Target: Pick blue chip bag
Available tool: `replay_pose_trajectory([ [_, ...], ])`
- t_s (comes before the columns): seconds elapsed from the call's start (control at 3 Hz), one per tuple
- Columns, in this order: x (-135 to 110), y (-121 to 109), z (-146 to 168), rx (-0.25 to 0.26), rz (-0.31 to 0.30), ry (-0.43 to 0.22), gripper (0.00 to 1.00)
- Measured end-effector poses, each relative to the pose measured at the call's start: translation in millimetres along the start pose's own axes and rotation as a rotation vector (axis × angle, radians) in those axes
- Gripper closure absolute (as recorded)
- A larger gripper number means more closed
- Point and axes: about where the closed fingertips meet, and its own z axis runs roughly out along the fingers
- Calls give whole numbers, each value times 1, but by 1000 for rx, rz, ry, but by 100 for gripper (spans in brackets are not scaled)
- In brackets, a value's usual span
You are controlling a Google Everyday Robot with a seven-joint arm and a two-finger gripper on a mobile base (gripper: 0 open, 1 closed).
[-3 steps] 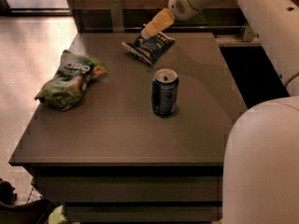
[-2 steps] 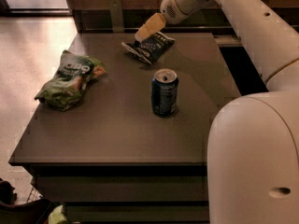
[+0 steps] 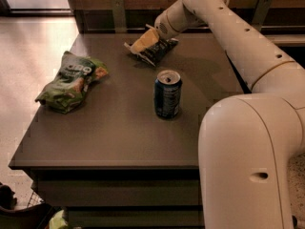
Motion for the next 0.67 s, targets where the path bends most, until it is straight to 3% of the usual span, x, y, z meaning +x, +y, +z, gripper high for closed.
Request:
replay_pose_trajectory([
  [0.33,12,5,28,-21,33,25,0],
  [0.67,23,14,57,-38,45,67,15],
])
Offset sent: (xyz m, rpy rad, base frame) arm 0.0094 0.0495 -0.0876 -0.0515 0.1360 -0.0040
